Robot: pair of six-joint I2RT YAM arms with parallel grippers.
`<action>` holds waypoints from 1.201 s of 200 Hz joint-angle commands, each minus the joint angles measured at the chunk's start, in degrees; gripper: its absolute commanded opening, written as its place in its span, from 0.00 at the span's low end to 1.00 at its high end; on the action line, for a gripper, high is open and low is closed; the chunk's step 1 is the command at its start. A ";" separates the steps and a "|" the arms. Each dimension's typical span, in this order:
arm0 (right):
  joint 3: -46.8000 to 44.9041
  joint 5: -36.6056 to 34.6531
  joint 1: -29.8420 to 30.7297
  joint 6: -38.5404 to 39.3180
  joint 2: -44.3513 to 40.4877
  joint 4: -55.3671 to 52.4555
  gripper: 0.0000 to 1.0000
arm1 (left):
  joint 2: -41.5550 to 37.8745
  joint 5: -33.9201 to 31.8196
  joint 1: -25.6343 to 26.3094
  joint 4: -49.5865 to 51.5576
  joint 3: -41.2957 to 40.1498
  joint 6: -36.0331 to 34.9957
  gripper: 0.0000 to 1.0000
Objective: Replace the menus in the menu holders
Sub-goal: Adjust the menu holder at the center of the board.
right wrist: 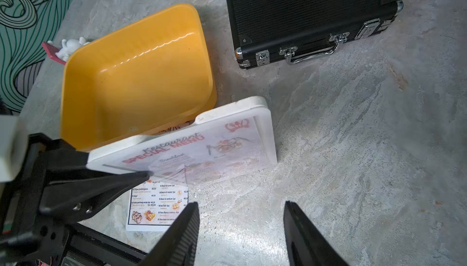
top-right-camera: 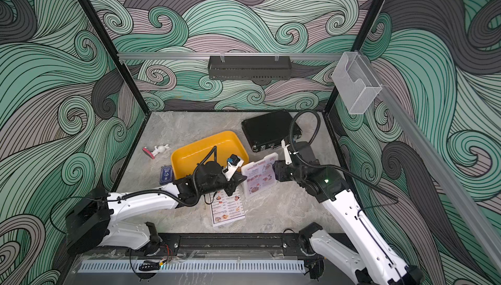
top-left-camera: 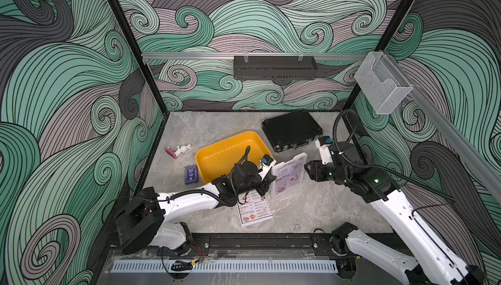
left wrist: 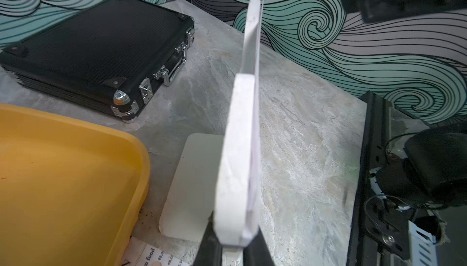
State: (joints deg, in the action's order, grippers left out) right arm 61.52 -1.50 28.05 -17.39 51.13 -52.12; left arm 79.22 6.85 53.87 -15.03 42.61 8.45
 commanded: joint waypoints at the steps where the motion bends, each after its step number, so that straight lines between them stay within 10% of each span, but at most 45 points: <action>1: -0.31 -0.72 -0.59 -0.35 -1.36 0.89 0.57 | 4.14 12.18 -3.49 -0.66 4.56 -3.16 0.09; 104: 0.72 -1.01 -2.03 0.34 -3.25 -0.81 0.57 | 19.57 43.68 -14.73 23.69 26.47 -25.82 0.06; 170: 1.31 -1.32 -3.77 1.02 -4.12 -1.76 0.58 | 21.42 40.63 -16.05 27.28 28.92 -27.54 0.49; 213: 4.96 -8.07 -8.32 -0.94 -1.32 -1.73 0.65 | 9.72 29.03 -17.20 21.28 21.48 -22.43 0.79; 240: -0.31 -13.44 -18.43 -4.71 2.79 8.87 0.71 | -5.19 -4.83 -17.28 14.22 11.91 -10.40 0.80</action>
State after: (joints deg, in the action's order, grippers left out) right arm 65.08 -7.75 16.40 -18.50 50.89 -52.10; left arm 86.74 31.99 37.34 6.76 59.16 -13.28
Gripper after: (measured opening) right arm 0.690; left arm 0.794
